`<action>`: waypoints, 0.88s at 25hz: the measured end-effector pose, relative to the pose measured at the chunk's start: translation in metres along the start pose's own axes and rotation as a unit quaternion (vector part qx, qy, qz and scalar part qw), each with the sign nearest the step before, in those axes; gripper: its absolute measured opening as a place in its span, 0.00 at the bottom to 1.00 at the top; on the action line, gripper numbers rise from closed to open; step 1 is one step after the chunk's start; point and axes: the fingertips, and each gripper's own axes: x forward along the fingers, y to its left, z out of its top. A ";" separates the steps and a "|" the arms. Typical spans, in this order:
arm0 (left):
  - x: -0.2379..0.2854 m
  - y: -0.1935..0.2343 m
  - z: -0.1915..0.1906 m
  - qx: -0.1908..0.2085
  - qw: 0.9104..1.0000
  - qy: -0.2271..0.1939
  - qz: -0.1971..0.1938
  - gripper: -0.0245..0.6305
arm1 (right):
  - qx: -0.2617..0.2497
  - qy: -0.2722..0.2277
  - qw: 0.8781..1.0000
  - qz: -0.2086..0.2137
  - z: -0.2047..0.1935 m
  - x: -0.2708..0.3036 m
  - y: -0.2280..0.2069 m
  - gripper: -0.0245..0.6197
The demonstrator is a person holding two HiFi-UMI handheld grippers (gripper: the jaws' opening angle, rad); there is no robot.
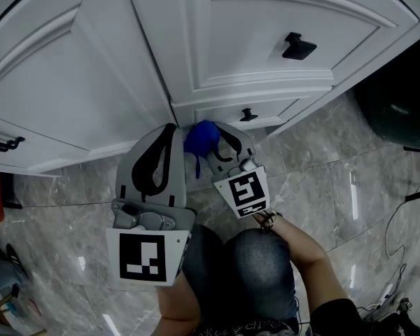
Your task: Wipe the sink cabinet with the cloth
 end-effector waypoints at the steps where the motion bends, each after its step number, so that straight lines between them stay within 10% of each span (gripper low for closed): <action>1: 0.001 -0.001 0.000 0.000 1.000 0.001 -0.001 0.04 | -0.005 -0.001 1.000 0.000 0.000 0.000 0.000 0.22; 22: 0.004 -0.002 -0.004 0.001 1.000 0.005 -0.005 0.04 | -0.022 -0.004 0.999 -0.034 -0.007 -0.010 -0.019 0.22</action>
